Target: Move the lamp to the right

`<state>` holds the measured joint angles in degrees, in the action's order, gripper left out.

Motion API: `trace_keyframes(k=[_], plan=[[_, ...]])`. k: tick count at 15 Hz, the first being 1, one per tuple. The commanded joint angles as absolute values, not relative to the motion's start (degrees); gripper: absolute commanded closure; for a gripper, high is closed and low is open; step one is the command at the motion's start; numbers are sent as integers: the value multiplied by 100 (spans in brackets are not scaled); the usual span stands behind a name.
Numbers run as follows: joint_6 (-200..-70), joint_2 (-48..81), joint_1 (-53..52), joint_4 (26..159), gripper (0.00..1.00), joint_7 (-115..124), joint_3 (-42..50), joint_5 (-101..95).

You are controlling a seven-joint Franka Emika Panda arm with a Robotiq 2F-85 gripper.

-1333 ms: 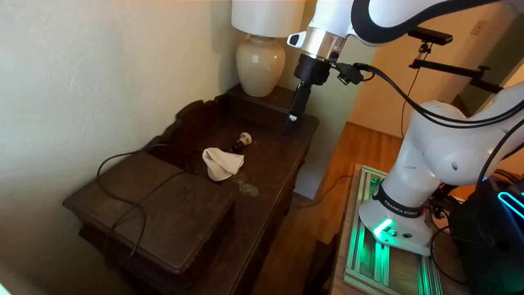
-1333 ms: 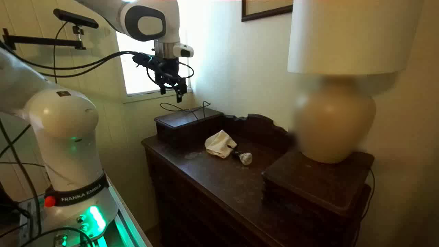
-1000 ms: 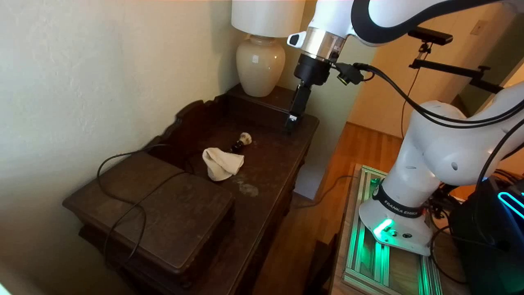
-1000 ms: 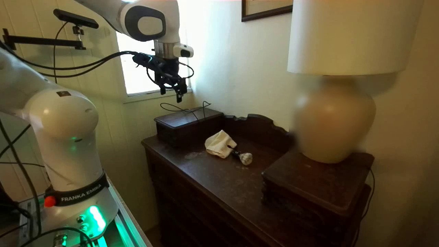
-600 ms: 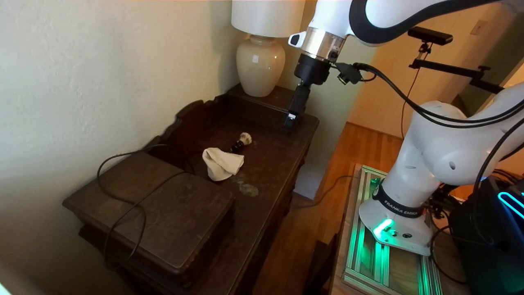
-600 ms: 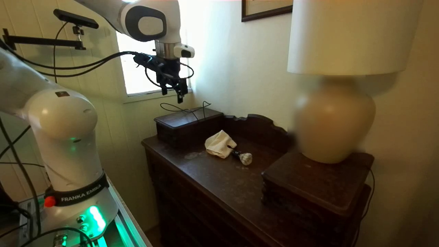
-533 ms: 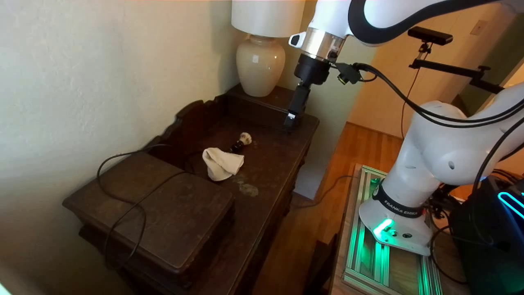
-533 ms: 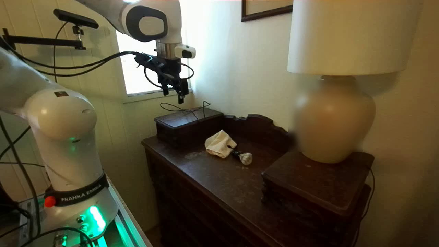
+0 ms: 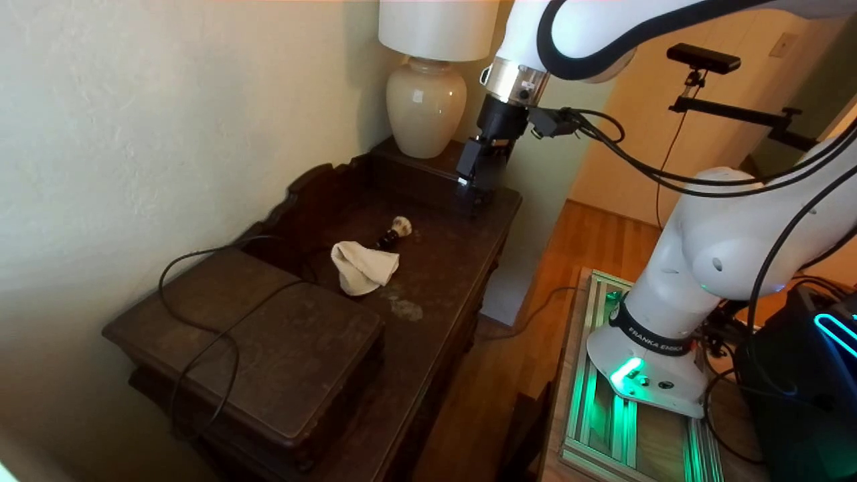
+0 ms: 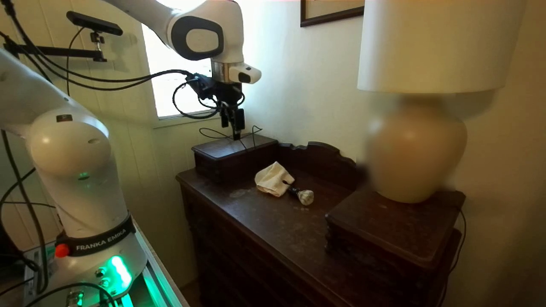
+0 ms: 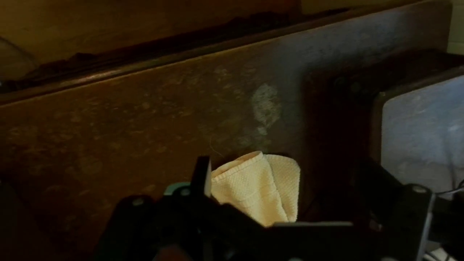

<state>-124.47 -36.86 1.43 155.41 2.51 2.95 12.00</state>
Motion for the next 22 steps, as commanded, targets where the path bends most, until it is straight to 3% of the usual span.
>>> trace_keyframes(k=[1,10,17,22], plan=[[-12674,-3224,490,15288,0,819,181,1018],[-12783,-1924,1177,14130,0,3358,-260,610],[-13134,-798,1428,13329,0,5746,-278,-852],[-13118,-690,1128,13288,0,5488,8,-801]])
